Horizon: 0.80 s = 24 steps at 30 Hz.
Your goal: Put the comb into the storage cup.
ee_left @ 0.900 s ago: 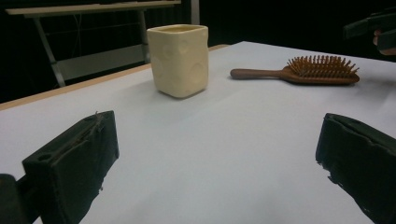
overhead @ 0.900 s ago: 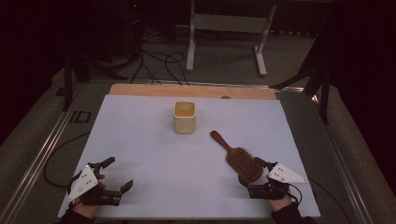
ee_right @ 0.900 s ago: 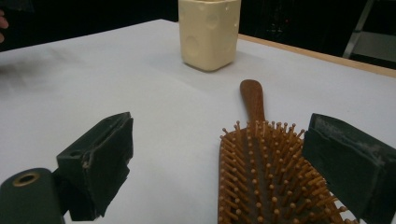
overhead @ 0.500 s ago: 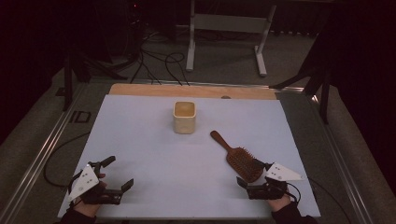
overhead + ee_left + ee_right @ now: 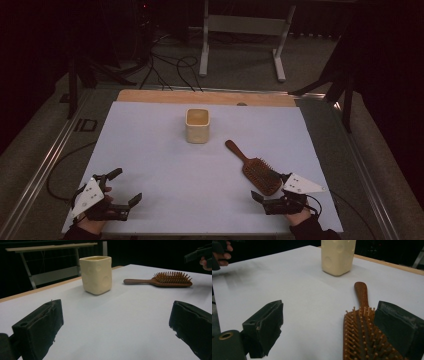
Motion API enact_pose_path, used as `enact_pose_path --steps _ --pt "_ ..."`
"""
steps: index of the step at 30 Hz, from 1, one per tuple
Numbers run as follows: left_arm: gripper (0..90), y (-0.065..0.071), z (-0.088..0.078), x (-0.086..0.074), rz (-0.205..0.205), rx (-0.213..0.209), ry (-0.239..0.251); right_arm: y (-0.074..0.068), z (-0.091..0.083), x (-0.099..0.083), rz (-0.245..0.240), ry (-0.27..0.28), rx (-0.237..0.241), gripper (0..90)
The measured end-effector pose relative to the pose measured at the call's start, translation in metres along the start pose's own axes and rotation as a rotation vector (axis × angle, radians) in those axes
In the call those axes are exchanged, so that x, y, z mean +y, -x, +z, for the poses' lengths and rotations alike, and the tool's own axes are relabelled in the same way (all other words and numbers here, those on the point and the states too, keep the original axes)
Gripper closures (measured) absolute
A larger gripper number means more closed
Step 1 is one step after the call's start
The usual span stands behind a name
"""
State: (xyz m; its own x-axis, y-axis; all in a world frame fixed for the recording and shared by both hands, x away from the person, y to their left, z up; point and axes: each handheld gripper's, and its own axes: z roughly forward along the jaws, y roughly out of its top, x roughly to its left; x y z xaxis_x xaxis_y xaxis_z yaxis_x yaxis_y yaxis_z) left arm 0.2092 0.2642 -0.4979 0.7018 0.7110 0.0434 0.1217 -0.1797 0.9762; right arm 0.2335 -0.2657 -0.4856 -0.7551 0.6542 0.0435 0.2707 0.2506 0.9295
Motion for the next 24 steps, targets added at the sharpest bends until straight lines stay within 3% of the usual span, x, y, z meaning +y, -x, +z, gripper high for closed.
enact_pose_path --steps 9,12,15,24 --pt "0.1 0.000 -0.001 0.000 -0.003 -0.010 0.008 -0.004 -0.003 0.016 -0.008 -0.019 -0.003 8.4" --pt "0.1 0.000 -0.001 0.000 -0.005 -0.008 0.012 -0.008 -0.001 0.027 -0.014 -0.017 0.020 8.4" --pt "0.1 0.000 -0.001 0.000 -0.003 -0.009 0.014 -0.010 0.001 0.036 -0.047 -0.017 0.033 8.6" --pt "0.1 0.000 -0.001 0.000 -0.001 -0.009 0.014 -0.007 0.007 0.059 -0.082 -0.006 0.045 8.6"
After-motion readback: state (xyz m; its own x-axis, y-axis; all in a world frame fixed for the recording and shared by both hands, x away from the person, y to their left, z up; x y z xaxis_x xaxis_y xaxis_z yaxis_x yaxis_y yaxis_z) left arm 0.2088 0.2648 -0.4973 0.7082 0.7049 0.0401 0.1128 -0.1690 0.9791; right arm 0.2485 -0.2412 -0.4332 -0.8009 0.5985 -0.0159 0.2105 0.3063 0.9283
